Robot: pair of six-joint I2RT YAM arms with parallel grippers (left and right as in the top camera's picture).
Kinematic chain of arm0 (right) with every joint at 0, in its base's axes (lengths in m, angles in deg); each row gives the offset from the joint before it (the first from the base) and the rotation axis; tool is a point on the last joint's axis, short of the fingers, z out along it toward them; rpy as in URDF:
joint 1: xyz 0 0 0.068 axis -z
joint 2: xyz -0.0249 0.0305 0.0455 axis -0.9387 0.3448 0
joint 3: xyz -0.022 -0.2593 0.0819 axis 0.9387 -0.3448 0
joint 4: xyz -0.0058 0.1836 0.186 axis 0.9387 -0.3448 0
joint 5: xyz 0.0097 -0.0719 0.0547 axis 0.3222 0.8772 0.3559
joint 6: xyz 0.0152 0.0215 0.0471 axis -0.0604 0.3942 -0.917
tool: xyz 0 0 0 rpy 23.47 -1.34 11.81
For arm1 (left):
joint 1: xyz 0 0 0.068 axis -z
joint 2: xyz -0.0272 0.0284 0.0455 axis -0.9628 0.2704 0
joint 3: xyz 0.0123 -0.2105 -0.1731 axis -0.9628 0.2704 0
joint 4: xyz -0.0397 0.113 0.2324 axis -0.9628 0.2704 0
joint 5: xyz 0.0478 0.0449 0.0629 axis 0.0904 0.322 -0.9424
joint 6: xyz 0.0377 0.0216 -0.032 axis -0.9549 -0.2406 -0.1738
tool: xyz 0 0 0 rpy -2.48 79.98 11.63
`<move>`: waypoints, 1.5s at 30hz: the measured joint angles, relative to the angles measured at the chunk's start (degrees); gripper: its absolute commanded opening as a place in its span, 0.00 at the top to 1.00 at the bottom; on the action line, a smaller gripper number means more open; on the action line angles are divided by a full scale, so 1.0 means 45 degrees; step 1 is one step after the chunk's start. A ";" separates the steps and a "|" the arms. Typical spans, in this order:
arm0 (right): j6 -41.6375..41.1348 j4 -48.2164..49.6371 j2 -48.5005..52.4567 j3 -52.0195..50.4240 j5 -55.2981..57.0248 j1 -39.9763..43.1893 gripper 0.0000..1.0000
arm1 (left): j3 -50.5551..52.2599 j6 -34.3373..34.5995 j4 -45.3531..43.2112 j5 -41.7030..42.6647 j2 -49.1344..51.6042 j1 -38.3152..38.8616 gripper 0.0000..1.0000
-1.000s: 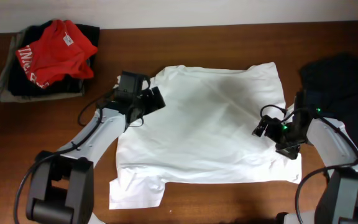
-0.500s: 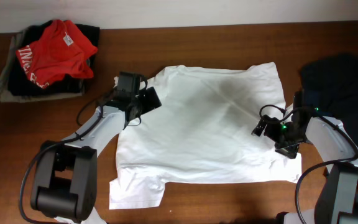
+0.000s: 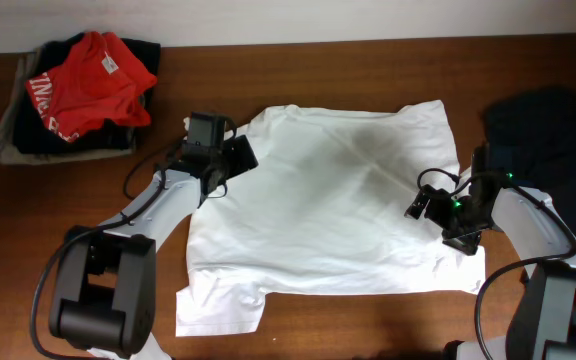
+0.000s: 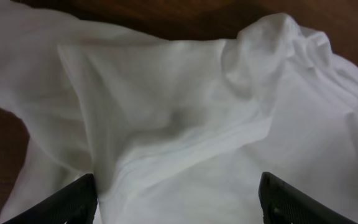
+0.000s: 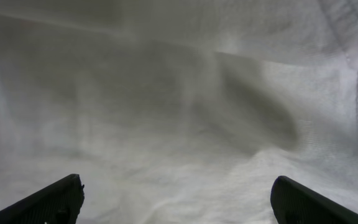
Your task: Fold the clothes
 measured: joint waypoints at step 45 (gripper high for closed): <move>-0.0005 -0.0010 0.0000 0.0000 0.0000 0.0000 0.01 | 0.0000 -0.0044 0.0034 0.0223 0.0782 -0.0209 0.84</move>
